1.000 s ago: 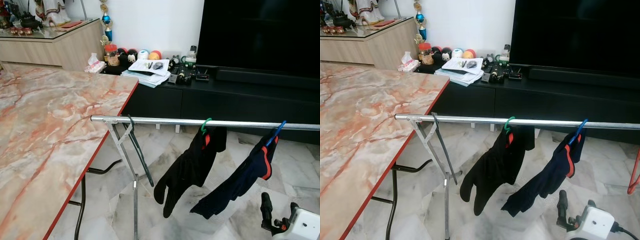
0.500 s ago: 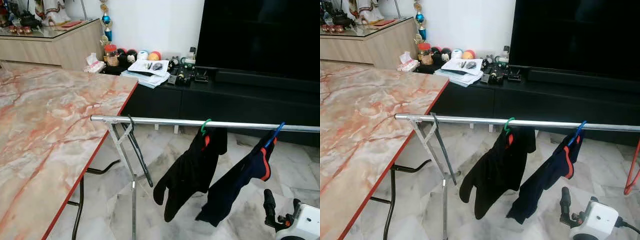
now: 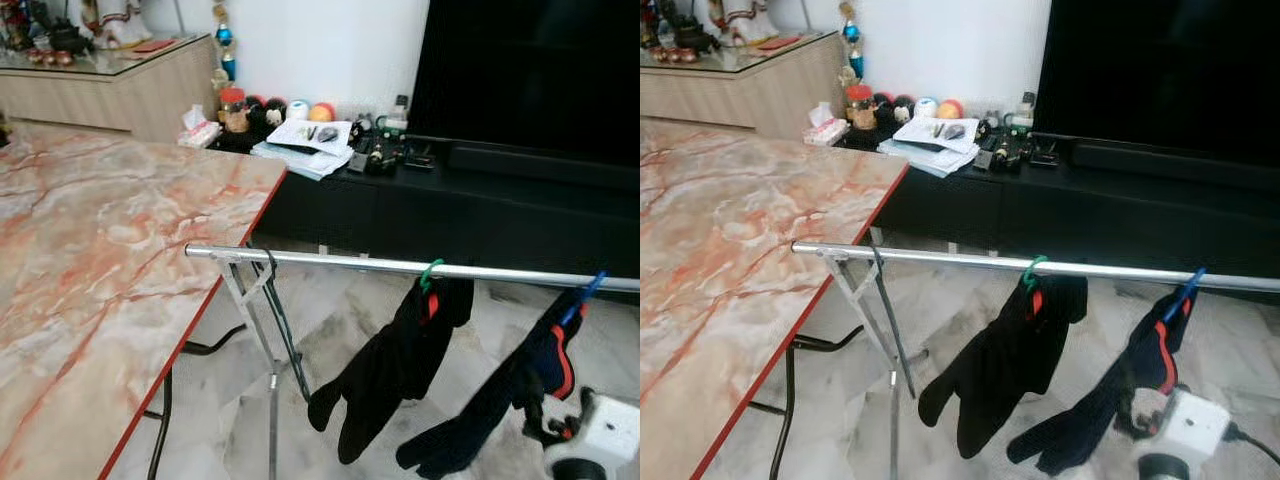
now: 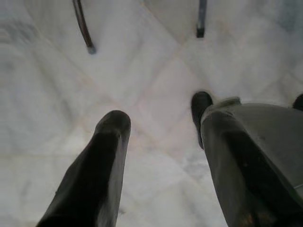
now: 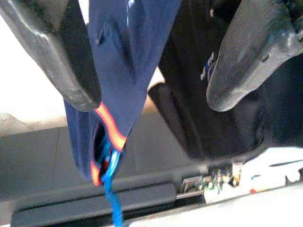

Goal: Hang hanger

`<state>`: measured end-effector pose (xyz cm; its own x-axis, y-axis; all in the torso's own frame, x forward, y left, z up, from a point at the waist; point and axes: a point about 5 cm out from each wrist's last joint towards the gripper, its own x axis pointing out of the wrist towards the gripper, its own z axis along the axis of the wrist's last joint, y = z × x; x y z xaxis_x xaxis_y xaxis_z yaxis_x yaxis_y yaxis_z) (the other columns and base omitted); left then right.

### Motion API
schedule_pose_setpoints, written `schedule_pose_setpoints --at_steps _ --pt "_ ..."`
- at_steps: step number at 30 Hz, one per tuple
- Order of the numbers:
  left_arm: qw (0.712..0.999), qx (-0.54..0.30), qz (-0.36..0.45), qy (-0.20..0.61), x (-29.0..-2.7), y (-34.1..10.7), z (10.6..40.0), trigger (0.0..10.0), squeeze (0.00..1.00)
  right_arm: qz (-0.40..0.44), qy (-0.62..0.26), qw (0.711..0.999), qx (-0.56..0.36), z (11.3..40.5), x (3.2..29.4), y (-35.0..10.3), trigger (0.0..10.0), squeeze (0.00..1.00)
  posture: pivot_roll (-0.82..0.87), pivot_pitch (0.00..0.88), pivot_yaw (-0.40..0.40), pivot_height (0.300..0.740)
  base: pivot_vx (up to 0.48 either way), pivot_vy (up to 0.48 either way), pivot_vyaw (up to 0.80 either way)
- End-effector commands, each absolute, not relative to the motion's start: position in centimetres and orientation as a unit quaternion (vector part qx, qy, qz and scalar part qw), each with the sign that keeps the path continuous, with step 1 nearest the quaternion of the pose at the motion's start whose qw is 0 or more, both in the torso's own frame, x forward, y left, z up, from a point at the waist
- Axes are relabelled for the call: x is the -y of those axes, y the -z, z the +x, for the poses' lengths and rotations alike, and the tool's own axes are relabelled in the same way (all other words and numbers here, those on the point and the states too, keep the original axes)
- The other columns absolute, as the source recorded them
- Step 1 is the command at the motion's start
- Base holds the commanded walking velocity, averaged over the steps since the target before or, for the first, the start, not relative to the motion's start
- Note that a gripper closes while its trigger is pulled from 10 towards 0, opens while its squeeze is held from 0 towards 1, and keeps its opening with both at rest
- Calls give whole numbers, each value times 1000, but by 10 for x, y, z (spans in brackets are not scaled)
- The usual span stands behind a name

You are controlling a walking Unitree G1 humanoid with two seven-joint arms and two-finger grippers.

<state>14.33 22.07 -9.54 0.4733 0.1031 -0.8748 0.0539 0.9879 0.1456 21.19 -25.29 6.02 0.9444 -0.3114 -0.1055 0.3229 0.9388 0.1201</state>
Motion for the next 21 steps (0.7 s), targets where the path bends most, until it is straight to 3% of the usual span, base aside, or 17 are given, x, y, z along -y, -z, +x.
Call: schedule_pose_setpoints --at_steps 1,4,15,21 --pt "858 -509 73 -9 -216 95 146 10000 0 60 182 981 -43 207 263 -61 10000 0 25 0 34 740 289 0 0" --pt "858 -508 73 -9 -216 95 147 10000 0 60 183 980 -42 208 263 -62 10000 0 28 0 30 740 275 0 0" --pt "859 -507 73 -10 -216 94 149 10000 0 55 200 978 -25 214 267 -70 10000 0 27 0 30 740 0 0 0" --pt "858 -508 73 -8 -215 94 150 10000 0 64 219 973 -32 231 274 -83 10000 0 28 0 30 740 0 0 0"
